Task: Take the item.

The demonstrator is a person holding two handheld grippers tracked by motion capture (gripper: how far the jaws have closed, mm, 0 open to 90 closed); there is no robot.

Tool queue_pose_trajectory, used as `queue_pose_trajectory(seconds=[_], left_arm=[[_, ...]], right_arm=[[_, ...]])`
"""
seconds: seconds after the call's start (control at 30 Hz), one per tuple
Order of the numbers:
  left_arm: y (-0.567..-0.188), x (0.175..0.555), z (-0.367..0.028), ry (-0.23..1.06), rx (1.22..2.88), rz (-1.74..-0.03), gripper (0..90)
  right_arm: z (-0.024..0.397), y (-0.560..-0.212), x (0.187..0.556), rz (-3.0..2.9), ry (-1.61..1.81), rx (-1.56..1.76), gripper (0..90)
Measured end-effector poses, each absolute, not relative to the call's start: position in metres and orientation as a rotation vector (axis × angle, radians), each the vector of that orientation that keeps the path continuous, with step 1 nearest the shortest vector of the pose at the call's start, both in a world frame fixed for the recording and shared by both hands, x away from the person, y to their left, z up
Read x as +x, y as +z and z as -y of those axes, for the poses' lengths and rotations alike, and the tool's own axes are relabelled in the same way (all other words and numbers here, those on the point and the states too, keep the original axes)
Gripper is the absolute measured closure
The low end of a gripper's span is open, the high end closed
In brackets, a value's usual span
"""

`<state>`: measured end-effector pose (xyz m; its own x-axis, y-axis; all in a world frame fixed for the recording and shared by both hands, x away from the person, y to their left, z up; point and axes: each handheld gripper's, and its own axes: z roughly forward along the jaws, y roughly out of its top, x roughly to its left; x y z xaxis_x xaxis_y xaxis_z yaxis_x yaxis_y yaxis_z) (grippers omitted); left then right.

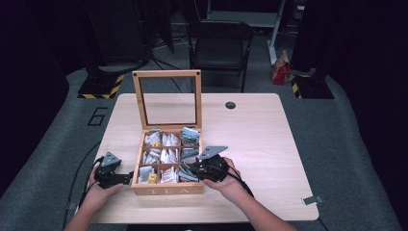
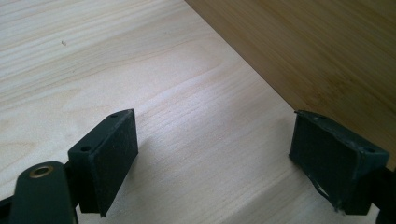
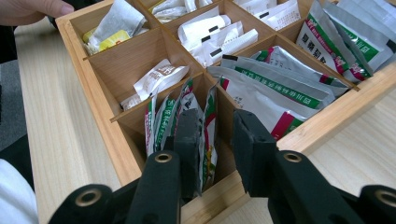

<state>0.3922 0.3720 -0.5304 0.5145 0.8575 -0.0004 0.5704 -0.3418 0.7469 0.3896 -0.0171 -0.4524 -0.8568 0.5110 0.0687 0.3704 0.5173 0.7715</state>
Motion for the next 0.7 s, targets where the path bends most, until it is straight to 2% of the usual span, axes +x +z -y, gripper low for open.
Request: queue_pose_trajectory(seconds=[0.4,0.7], left_arm=[[-0.53,0.392,-0.372,0.52,2.05,-1.161,14.6],[-0.53,0.392,-0.372,0.521,2.051,-1.16,14.6]], right_arm=[[0.009,-0.459,0.392,-2.63,1.221,0.745,78.4],[0.005,-0.464,0.394,-2.655,1.198,0.72,79.0]])
